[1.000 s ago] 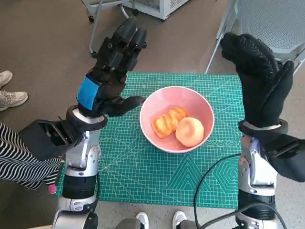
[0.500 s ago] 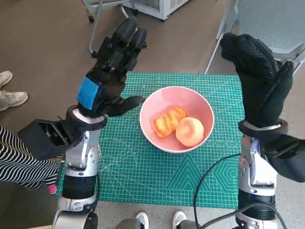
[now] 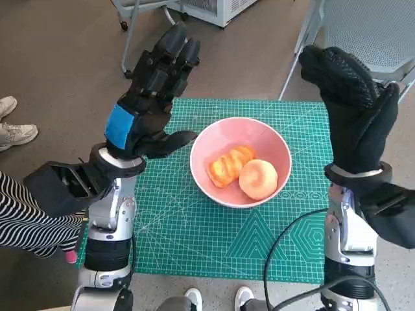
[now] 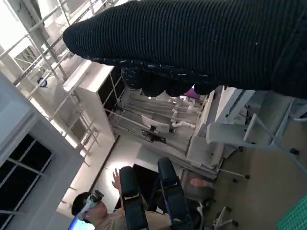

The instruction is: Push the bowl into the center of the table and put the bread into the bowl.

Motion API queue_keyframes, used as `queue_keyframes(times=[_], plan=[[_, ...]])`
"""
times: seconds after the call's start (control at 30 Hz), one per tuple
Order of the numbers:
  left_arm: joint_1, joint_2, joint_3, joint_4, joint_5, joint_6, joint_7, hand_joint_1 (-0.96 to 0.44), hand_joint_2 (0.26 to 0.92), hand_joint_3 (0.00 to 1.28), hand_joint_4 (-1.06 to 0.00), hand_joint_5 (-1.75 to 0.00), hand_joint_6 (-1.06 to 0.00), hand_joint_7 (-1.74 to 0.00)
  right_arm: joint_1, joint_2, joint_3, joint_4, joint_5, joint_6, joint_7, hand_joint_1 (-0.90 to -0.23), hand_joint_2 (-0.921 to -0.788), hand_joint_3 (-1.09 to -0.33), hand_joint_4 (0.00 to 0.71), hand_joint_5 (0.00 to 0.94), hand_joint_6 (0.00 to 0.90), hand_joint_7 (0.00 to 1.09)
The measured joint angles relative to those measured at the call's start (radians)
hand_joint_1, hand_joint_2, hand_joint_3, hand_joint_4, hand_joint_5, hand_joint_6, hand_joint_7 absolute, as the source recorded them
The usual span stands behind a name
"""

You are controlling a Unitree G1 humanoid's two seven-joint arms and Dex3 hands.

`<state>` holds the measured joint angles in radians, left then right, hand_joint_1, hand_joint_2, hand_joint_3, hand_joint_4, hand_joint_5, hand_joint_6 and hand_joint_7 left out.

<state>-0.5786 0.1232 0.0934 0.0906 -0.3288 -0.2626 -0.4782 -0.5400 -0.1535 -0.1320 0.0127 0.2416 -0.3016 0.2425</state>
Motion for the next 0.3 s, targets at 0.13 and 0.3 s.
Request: queue_keyframes(times=[0.13, 0.3], plan=[[0.005, 0.0, 0.0, -0.001, 0.0, 0.002, 0.0, -0.54, 0.921, 0.14, -0.03, 0.0, 0.0, -0.24, 0.0, 0.0, 0.0, -0.002, 0.0, 0.0, 0.0, -0.65, -0.921, -0.674, 0.201, 0.0, 0.082, 0.56], [0.009, -0.001, 0.0, -0.002, -0.001, 0.004, 0.001, -0.54, 0.921, 0.14, -0.03, 0.0, 0.0, -0.25, 0.0, 0.0, -0.001, -0.002, 0.002, 0.001, 0.002, -0.649, -0.921, -0.674, 0.2, 0.0, 0.081, 0.56]])
